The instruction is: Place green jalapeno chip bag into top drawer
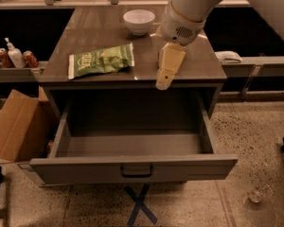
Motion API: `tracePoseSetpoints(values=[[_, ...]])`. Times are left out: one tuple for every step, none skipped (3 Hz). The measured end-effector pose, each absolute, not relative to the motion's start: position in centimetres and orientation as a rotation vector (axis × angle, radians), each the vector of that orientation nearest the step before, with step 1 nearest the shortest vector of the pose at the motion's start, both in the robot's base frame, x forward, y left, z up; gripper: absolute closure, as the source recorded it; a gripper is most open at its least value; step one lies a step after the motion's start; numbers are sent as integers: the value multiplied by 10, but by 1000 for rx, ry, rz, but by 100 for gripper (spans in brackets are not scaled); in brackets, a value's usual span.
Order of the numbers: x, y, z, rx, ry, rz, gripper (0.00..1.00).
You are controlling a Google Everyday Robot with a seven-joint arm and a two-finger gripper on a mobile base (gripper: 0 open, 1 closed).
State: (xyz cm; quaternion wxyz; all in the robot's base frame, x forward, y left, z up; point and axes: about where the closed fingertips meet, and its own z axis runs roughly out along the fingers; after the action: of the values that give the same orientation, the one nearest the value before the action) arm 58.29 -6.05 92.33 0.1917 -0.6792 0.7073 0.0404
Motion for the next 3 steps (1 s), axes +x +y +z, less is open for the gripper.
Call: tracePoseSetpoints(values=[[615, -37, 904, -1947, 1970, 139, 0], [645, -12, 893, -1938, 1945, 185, 0], [664, 9, 885, -1920, 1926, 234, 0]])
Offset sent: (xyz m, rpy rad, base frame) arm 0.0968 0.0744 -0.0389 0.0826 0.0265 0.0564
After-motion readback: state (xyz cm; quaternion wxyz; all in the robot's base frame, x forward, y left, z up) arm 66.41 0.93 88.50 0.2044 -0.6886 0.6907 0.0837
